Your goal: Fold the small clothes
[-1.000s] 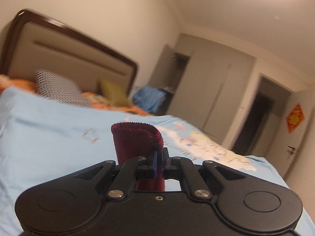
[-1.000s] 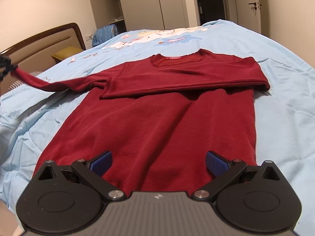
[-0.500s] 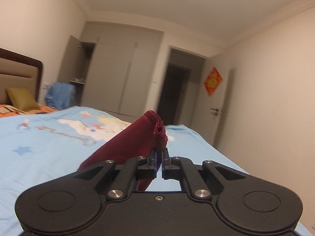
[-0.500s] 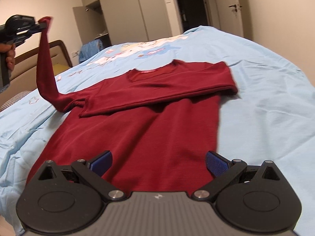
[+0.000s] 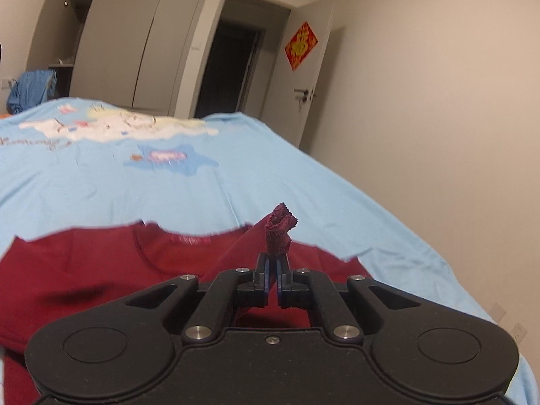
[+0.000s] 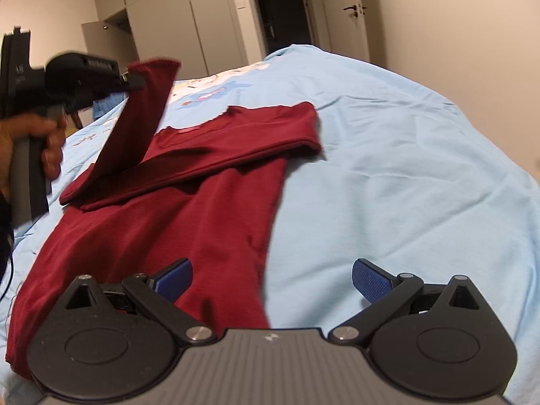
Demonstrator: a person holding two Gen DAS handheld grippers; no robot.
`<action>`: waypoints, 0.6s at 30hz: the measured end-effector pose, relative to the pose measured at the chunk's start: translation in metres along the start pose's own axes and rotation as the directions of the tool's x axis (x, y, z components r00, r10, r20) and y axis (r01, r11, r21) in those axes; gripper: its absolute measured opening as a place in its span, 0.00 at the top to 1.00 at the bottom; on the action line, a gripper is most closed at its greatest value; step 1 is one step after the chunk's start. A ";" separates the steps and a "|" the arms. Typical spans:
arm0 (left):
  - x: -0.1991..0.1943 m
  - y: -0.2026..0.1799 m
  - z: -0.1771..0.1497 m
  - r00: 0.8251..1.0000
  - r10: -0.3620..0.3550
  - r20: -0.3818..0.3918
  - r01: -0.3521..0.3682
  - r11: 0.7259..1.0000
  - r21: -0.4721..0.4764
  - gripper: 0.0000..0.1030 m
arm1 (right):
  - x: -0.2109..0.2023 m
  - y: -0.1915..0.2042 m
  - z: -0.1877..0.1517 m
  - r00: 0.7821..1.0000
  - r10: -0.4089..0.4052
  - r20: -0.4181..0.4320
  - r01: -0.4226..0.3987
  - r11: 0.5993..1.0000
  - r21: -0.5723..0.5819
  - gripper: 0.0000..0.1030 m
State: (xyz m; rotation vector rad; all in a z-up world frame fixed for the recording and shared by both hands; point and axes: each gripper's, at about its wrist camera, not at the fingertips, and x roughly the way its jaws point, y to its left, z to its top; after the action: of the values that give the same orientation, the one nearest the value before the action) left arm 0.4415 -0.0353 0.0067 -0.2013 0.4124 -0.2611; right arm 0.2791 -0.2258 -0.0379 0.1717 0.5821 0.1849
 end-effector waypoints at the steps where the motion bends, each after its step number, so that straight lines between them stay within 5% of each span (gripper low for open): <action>1: 0.004 0.001 -0.005 1.000 -0.003 -0.015 0.003 1.000 -0.004 0.97 | 0.000 -0.001 -0.001 1.000 -0.004 -0.002 0.004 1.000 0.003 0.00; 7: 0.007 0.013 -0.009 0.994 -0.041 -0.097 0.038 0.999 -0.033 0.81 | 0.000 -0.003 -0.001 1.000 -0.009 -0.007 0.009 1.000 0.011 0.00; 12: -0.012 0.019 -0.009 0.993 -0.040 -0.108 0.034 0.998 -0.056 0.49 | 0.003 0.004 -0.002 1.000 0.002 -0.013 -0.002 1.000 -0.004 0.00; 18: -0.061 0.044 -0.011 0.994 0.030 -0.104 -0.036 0.997 -0.063 0.24 | 0.008 0.015 -0.001 1.000 0.020 -0.020 -0.021 0.999 -0.028 0.00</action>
State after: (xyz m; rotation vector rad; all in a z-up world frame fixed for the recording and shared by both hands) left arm 0.3925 0.0223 0.0087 -0.2449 0.5262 -0.2263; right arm 0.2828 -0.2098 -0.0401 0.1486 0.5973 0.2147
